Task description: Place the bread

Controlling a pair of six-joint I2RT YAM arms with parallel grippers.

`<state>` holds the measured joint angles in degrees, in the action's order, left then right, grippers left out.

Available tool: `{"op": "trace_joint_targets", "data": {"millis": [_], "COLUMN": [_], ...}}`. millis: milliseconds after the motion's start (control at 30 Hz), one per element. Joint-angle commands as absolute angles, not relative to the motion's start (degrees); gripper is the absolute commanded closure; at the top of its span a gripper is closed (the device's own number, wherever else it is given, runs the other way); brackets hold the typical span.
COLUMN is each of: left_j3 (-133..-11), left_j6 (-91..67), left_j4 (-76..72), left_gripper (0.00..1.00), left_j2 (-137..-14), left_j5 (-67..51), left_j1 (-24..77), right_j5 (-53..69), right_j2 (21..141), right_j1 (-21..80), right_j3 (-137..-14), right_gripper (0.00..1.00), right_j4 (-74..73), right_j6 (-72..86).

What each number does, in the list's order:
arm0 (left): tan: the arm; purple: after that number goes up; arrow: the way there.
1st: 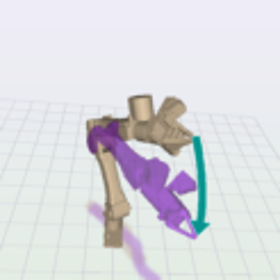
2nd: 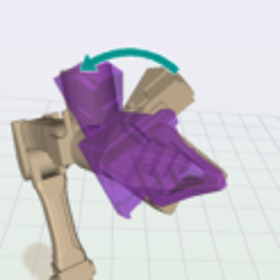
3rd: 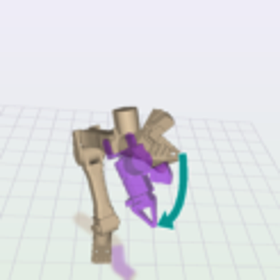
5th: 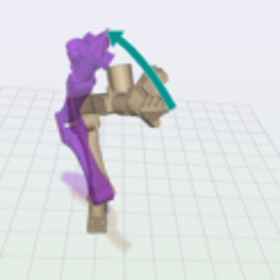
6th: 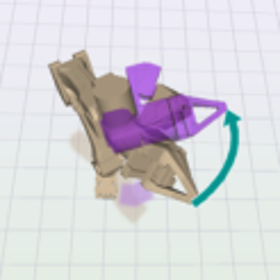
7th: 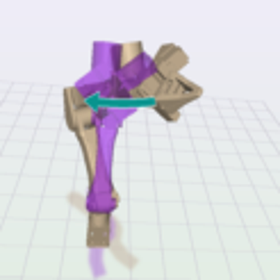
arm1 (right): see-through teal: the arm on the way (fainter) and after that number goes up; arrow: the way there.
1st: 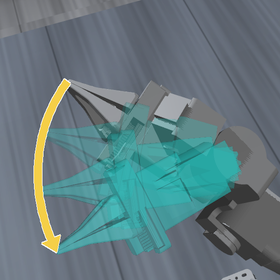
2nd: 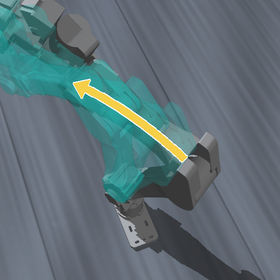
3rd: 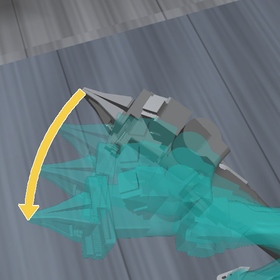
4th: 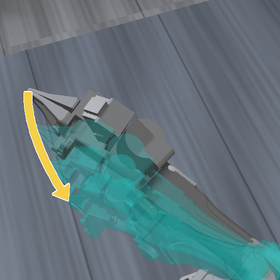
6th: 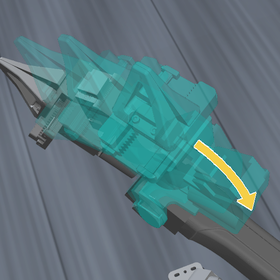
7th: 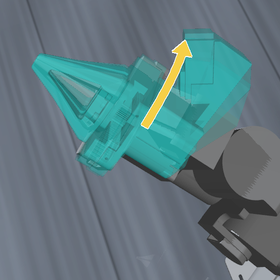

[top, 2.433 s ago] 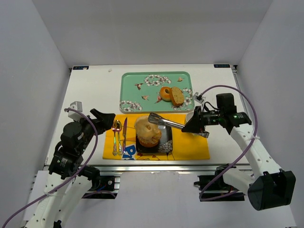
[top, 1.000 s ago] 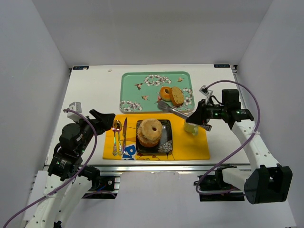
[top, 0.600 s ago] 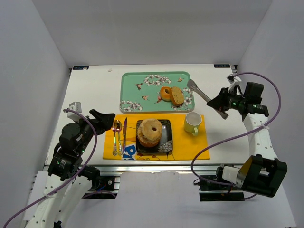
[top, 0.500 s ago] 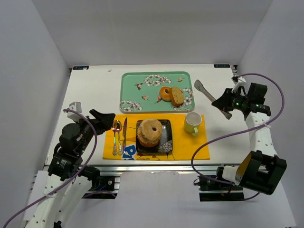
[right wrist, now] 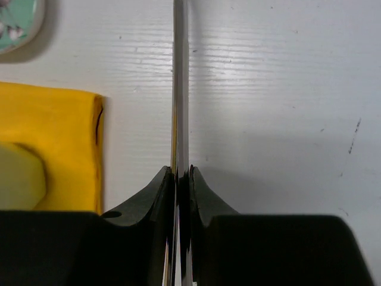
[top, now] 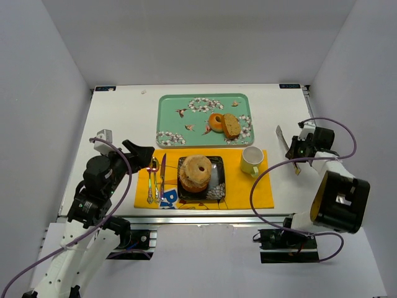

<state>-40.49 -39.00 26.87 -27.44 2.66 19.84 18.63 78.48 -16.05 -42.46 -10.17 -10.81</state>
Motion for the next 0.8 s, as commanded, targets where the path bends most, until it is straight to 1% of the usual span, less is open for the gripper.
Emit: {"op": "trace_joint_targets", "data": {"millis": [0, 33, 100, 133, 167, 267, 333, 367, 467, 533, 567, 633, 700, 767], "left_j3": [-42.0, -42.1, -42.0, -41.9, -41.6, -41.3, -41.6, -41.7, -42.5, -42.8, -42.9, -42.5, -42.3, -42.4], "left_j6": [-37.7, -37.6, -37.6, -38.0, -38.3, -38.7, -38.6, -38.4, -37.9, -37.8, -37.8, -37.9, -38.0, -38.0], "left_j4": [26.2, 26.2, 25.7, 25.4, 25.1, 24.3, 24.6, 24.9, 25.6, 26.1, 26.2, 26.1, 25.9, 25.8], "left_gripper": [0.1, 0.09, 0.09, 0.09, 0.09, 0.09, 0.1, 0.1, 0.1, 0.09, 0.09, 0.09, 0.09, 0.09], "left_j2": [-29.0, -29.2, -29.4, -29.4, -29.4, -29.5, -30.0, -30.1, -30.6, -30.5, -30.5, -30.1, -30.1, -30.3], "left_j5": [1.4, 1.4, 1.4, 1.4, 1.2, 1.1, 1.1, 1.1, 1.6, 1.8, 1.9, 1.8, 1.8, 1.5], "left_j1": [20.0, 20.0, 20.0, 20.0, 20.0, 20.0, 20.0, 20.0, 20.0, 20.0, 20.0, 20.0, 20.0, 20.0], "right_j5": [12.1, 11.9, 11.4, 11.3, 10.6, 11.2, 11.6, 12.2, 12.7, 12.1, 11.1, 10.7, 11.6, 15.2], "right_j2": [81.8, 82.3, 83.7, 84.5, 85.5, 89.7, 92.5, 93.0, 91.2, 89.1, 86.9, 84.8, 81.4, 77.8], "right_j1": [-16.3, -16.3, -16.3, -16.3, -16.3, -17.0, -17.1, -17.1, -17.2, -17.3, -17.2, -17.2, -17.4, -17.3], "right_j3": [-42.4, -41.9, -40.1, -39.6, -39.5, -39.9, -42.5, -43.3, -44.6, -45.2, -46.0, -47.5, -50.2, -52.5], "right_gripper": [0.91, 0.89, 0.79, 0.73, 0.63, 0.51, 0.45, 0.39, 0.31, 0.3, 0.26, 0.25, 0.2, 0.14], "right_j4": [-1.3, -0.6, 1.5, 2.5, 2.3, 1.0, -4.2, -5.5, -7.7, -8.8, -10.2, -12.6, -16.2, -18.6], "right_j6": [-11.2, -11.8, -14.5, -15.5, -18.3, -20.5, -21.2, -21.4, -22.8, -23.5, -23.3, -22.7, -22.2, -22.7]}}
